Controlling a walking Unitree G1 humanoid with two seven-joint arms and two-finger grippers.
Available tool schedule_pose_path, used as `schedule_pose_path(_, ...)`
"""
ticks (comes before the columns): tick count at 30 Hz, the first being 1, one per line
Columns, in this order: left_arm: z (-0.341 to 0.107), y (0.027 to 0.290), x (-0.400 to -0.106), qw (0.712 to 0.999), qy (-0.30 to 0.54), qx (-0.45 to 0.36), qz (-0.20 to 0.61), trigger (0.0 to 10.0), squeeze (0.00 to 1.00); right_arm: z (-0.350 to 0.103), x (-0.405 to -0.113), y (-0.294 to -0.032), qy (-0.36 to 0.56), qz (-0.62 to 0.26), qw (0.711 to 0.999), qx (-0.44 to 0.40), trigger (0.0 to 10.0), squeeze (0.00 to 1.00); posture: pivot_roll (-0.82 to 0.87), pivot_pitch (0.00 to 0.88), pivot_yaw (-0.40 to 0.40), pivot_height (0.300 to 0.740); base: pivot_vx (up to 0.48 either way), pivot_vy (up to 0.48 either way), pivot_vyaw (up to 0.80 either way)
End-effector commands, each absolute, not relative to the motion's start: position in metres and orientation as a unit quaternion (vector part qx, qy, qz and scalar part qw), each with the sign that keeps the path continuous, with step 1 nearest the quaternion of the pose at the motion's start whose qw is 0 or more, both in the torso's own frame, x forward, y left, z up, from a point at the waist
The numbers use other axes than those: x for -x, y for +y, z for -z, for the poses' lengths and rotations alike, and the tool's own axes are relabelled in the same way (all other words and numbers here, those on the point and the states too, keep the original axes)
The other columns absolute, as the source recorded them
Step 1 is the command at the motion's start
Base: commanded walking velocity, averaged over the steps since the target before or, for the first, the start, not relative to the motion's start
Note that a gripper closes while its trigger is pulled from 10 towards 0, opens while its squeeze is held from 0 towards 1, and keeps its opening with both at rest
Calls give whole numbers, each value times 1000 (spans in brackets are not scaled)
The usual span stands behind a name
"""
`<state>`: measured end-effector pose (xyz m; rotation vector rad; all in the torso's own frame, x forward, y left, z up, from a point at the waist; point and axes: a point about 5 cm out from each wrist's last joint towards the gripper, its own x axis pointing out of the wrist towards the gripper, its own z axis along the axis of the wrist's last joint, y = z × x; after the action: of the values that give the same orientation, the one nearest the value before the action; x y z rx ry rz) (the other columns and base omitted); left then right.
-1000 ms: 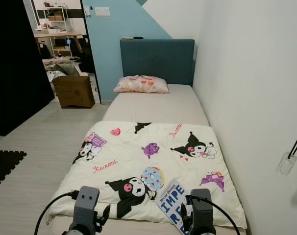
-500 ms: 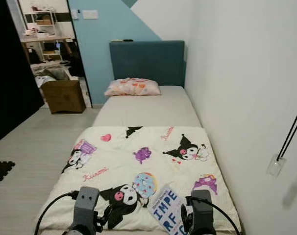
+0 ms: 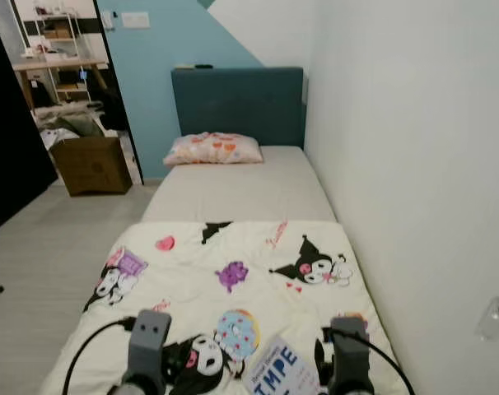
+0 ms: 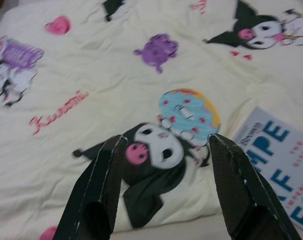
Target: Clean up the room
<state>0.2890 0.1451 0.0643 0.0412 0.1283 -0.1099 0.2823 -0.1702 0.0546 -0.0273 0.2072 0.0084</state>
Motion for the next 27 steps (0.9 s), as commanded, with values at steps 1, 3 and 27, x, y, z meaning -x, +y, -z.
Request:
schedule_pose_path(1,-58,151,-284,996,76,-25,47,10000,0,-49,-278,-169,115,-5,993,14,10000,0,-27,118,6,702,0,0,0)
schedule_pose_path(3,-58,151,-283,996,76,-25,46,10000,0,-49,-277,-169,115,-5,993,14,10000,0,-26,120,4,702,0,0,0)
schedule_pose_path(27,-56,154,-282,996,80,-34,35,10000,0,-48,-276,-169,117,-7,993,14,10000,0,-25,132,6,702,0,-140,0)
